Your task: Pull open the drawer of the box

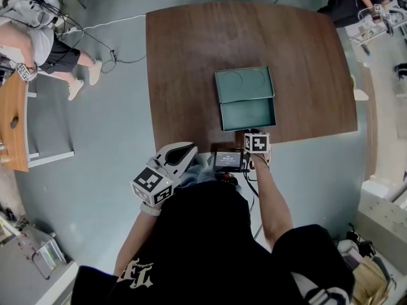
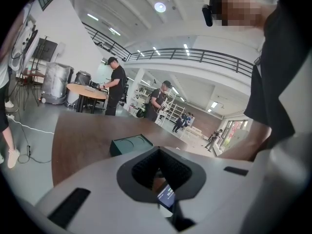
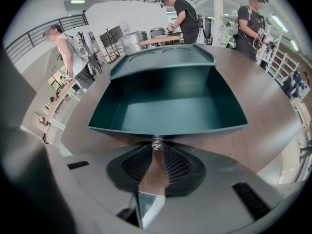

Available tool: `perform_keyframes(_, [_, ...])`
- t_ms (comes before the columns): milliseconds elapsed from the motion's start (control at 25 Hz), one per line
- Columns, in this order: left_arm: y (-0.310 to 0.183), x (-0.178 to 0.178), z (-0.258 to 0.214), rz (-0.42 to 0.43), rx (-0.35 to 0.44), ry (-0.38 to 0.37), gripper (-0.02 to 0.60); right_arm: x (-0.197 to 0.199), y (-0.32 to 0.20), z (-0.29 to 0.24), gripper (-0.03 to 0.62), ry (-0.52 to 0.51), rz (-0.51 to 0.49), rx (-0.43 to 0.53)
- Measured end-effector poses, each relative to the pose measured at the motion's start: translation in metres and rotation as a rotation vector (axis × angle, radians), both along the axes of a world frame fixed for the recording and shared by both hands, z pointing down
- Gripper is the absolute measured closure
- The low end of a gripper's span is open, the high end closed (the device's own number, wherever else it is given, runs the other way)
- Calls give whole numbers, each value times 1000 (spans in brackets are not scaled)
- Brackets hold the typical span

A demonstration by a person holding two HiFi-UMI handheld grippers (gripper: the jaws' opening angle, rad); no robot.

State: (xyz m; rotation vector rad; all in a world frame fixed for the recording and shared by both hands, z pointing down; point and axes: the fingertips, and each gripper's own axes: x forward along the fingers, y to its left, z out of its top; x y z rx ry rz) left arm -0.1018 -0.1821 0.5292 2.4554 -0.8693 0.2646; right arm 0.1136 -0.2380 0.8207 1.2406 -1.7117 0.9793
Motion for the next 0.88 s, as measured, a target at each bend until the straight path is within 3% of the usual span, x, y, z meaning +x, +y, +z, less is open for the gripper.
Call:
perform_keyframes(240, [6,-6,-2,-3,10,6,575,-2,2,1,540,-64,38,-41])
perform_keyframes(400, [8,-6,-5,-6,22,10,575,6,6,-3,523,-54,33,-32])
perform_keyframes(880, [31,-30,-13,-5,61,65,575,17,25,-75,525,69,35,143])
